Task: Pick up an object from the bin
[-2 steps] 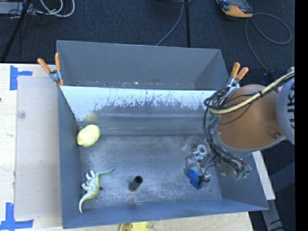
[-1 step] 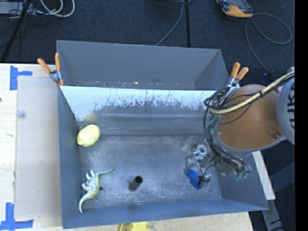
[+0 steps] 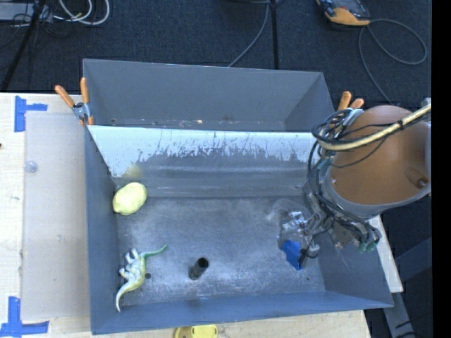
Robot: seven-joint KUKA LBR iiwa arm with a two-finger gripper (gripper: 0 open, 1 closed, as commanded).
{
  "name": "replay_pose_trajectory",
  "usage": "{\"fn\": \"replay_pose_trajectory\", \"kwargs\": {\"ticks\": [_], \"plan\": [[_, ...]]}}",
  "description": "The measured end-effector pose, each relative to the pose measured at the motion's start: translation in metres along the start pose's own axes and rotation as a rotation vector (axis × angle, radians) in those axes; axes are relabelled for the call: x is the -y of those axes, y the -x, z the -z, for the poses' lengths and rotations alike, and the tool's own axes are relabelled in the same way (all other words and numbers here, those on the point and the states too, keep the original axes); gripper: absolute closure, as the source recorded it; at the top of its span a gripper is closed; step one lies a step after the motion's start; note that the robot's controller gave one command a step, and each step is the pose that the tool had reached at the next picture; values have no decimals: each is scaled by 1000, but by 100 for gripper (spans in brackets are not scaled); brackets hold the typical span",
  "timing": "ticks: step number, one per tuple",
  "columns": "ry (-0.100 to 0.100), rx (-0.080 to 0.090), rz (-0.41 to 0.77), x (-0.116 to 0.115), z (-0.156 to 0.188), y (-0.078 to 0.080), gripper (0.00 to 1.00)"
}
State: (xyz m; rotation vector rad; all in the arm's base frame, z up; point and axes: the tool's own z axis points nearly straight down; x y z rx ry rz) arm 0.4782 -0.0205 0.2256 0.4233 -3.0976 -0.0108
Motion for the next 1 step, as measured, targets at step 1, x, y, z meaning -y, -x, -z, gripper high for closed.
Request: {"fn": "replay_pose_trajectory", "kwargs": {"ticks": [1], "plan": [[-3,8,-77,-10,63,-4,100]]}}
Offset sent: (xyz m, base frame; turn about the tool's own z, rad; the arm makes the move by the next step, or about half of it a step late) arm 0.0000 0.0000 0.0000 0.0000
